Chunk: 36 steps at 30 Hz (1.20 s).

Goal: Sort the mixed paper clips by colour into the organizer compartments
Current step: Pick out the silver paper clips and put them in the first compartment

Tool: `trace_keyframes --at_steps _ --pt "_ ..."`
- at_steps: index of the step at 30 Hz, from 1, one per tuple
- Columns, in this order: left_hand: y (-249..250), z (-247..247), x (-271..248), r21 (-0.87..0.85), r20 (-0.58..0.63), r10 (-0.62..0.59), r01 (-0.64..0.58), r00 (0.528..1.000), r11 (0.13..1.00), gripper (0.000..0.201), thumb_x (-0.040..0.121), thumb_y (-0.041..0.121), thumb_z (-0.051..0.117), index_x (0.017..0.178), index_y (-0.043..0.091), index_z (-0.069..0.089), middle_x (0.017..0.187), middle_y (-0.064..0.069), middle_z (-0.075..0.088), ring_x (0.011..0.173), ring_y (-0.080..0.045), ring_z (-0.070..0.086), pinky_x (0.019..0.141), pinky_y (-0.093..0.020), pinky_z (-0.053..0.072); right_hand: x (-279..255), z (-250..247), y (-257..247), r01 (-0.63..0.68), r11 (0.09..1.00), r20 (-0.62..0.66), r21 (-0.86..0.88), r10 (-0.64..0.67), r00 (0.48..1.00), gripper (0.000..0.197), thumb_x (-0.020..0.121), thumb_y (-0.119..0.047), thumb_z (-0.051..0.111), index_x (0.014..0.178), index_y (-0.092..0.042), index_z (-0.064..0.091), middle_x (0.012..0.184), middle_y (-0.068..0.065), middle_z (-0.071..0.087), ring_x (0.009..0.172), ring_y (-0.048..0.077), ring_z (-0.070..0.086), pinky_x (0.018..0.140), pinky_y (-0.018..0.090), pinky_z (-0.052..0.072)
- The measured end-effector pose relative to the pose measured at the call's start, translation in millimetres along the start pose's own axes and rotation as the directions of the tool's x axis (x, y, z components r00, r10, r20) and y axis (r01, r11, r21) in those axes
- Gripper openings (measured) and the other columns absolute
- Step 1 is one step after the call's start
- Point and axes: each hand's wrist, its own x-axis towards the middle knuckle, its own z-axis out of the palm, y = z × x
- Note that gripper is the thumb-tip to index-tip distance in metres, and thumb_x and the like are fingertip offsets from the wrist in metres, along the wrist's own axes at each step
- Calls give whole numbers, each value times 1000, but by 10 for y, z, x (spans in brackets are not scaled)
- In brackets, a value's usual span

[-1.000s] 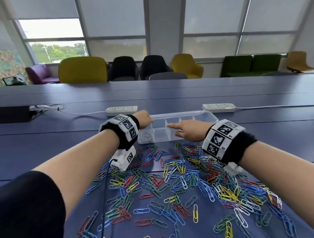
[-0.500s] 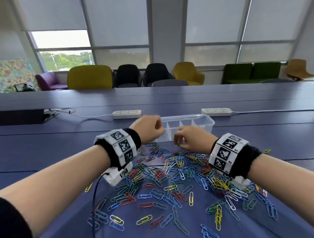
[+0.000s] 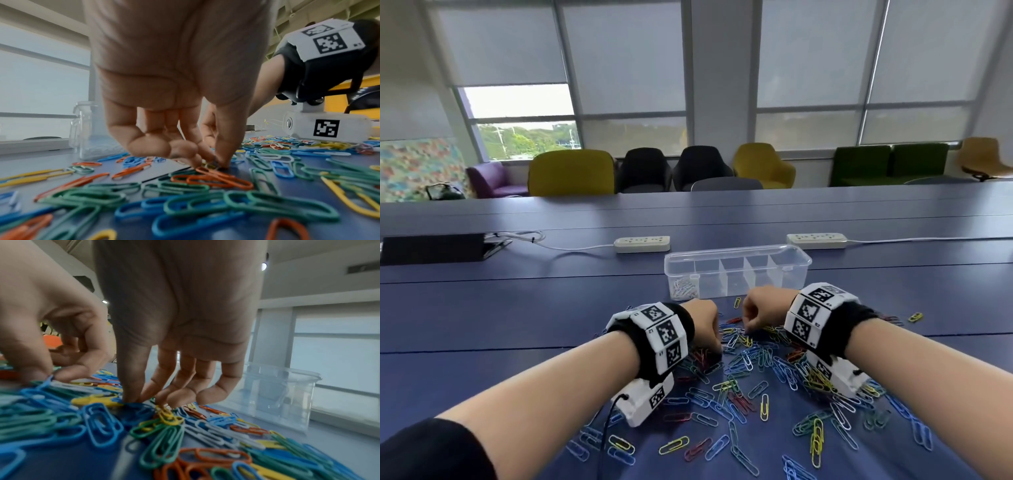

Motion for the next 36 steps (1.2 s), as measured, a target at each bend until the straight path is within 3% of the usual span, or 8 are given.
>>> trace_keyframes --at_steps 8,15,18,20,24,31,33,36 --pt "-15 -63 -36 -29 32 13 -12 999 1000 25 87 17 63 106 3 67 107 -10 67 75 -12 54 70 -22 46 -26 1 94 -33 999 101 28 30 994 20 86 -20 61 67 -20 57 67 -6 53 62 8 45 67 24 39" --pt "-145 -140 -111 -257 115 -25 54 993 965 38 81 16 72 116 10 59 81 1 60 69 -14 57 63 -19 50 -145 -75 97 11 1000 -24 30 -10 1000 24 87 -13 59 69 -22 45 69 -7 48 62 7 44 58 18 35" --pt "-192 -163 -152 -255 140 -25 61 990 965 42 76 16 76 115 11 60 76 4 60 78 -19 60 73 -27 51 -221 -106 79 47 992 -39 121 -43 998 11 89 -10 55 95 -18 52 74 -7 48 71 14 47 60 16 36" --pt "-227 -179 -160 -261 148 -15 54 989 964 39 79 14 74 116 9 61 75 3 61 75 -19 60 72 -26 51 -256 -113 66 56 980 20 192 -61 998 33 92 -8 48 123 -21 48 74 -4 50 66 13 46 60 17 38" --pt "-253 -210 -188 -349 156 -7 62 988 935 26 91 13 59 118 10 60 73 -1 56 64 -11 54 65 -19 52 -288 -96 35 21 977 94 213 -42 995 33 96 -7 37 121 -17 56 65 -2 45 54 11 39 52 18 39" --pt "-117 -143 -198 -843 256 -41 244 966 478 27 90 -4 27 69 11 36 63 -4 33 52 -13 33 52 -24 34 -275 2 -37 63 985 87 163 -78 993 20 98 -10 34 85 -17 47 69 -1 39 52 8 35 44 15 29" --pt "-58 -145 -167 -814 248 -78 251 966 524 28 88 -3 24 66 15 28 61 -3 28 47 -11 25 49 -22 23 -298 -8 -63 120 973 114 198 -144 983 14 97 -11 41 98 -17 53 64 -3 37 45 4 34 43 12 28" --pt "23 -122 -69 -571 186 -127 212 974 793 22 87 0 33 68 10 36 61 -5 29 48 -15 26 48 -21 21 -330 21 -74 214 958 220 192 -254 942 16 87 -21 63 97 -33 63 62 13 45 52 20 43 57 27 41"
